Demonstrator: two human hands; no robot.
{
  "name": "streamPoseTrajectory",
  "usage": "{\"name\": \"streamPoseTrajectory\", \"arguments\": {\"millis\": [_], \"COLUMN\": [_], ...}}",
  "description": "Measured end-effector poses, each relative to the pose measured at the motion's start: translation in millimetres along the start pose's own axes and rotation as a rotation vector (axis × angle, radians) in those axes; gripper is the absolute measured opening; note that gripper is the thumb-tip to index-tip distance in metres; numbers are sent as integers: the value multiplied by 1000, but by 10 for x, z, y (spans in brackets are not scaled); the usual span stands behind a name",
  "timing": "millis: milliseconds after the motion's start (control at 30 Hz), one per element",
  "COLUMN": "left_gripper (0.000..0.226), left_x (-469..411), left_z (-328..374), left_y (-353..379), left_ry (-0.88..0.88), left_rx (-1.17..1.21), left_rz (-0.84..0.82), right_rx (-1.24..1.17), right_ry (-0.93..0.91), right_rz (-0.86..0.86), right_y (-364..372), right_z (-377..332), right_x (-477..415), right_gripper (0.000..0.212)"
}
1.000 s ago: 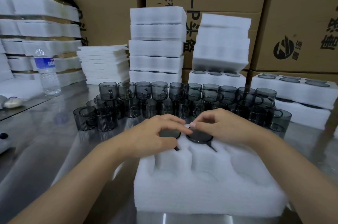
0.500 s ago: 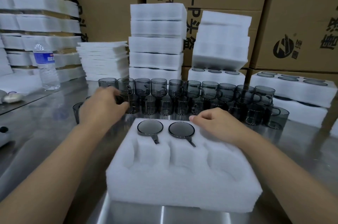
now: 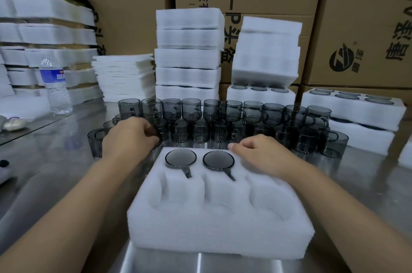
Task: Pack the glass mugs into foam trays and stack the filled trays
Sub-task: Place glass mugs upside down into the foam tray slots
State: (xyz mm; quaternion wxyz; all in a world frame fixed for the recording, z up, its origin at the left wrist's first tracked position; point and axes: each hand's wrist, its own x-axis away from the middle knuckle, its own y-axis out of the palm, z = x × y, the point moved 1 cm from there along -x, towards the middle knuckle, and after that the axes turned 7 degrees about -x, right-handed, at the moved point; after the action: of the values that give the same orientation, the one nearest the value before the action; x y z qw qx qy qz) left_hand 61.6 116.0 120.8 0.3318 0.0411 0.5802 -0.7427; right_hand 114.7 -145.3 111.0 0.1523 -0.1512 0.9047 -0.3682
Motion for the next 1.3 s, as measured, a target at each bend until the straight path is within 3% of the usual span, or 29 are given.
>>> {"name": "streamPoseTrajectory", "arguments": {"millis": [133, 200, 300, 400, 500, 567, 767, 1000, 1200, 1300], "left_gripper": [13, 14, 18, 22, 20, 22, 27, 73, 77, 62], "left_x": [124, 199, 294, 355, 389, 398, 385, 382, 351, 364], "left_z": [230, 329, 443, 498, 514, 510, 489, 480, 484, 485], "left_y": [-36, -53, -57, -54, -26, 3, 23, 1, 51, 37], "left_ry": [141, 209, 351, 569, 784, 832, 795, 665, 546, 550], "left_rx": [456, 645, 776, 718, 535, 460, 460, 555, 623, 590], "left_rz": [77, 58, 17, -7, -40, -76, -51, -100, -189, -203], "right_rx": [51, -120, -515, -774, -791, -785, -856, -912, -989, -999], "right_ry": [-163, -265, -306, -247, -154, -116, -74, -85, -103, -124], "right_rz": [90, 201, 223, 123, 23, 19, 2, -20, -59, -78], "right_y": [6, -3, -14, 60, 156, 168, 147, 125, 107, 111], "right_z": [-96, -197, -332, -398, -358, -330, -340, -372, -377, -378], "right_x": [34, 52, 54, 48, 29, 19, 29, 59, 71, 74], "right_gripper": [21, 13, 12, 10, 19, 22, 20, 17, 16, 17]}}
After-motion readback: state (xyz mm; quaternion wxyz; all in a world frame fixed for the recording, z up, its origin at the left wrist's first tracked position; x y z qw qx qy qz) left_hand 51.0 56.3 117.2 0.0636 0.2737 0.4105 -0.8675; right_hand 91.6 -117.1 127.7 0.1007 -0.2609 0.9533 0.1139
